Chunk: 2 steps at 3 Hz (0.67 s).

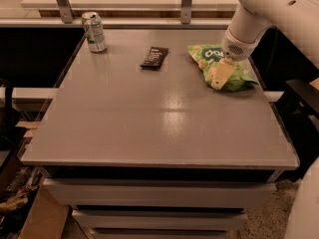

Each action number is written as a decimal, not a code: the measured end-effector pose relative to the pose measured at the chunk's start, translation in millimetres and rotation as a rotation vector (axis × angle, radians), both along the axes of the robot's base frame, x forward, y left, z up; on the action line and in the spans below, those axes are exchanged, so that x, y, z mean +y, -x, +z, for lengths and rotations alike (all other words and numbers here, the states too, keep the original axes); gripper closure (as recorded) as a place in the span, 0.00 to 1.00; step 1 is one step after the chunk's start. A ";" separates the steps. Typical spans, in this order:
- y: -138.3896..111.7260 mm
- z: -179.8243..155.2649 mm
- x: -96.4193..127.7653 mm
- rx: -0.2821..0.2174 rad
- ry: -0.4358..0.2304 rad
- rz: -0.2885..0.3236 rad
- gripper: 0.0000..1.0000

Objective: Pick green rice chip bag

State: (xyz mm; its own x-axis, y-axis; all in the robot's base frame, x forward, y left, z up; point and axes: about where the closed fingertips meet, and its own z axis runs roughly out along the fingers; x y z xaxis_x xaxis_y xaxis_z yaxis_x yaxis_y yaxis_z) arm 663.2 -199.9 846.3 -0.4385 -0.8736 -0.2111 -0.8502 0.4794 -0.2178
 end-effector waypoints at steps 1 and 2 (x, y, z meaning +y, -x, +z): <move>-1.2 9.4 7.9 -0.015 0.002 0.026 0.62; 0.4 32.8 20.1 -0.063 -0.002 0.075 0.86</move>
Offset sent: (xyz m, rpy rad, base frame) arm -0.0042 0.0360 0.0717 0.0076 -0.1383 0.1423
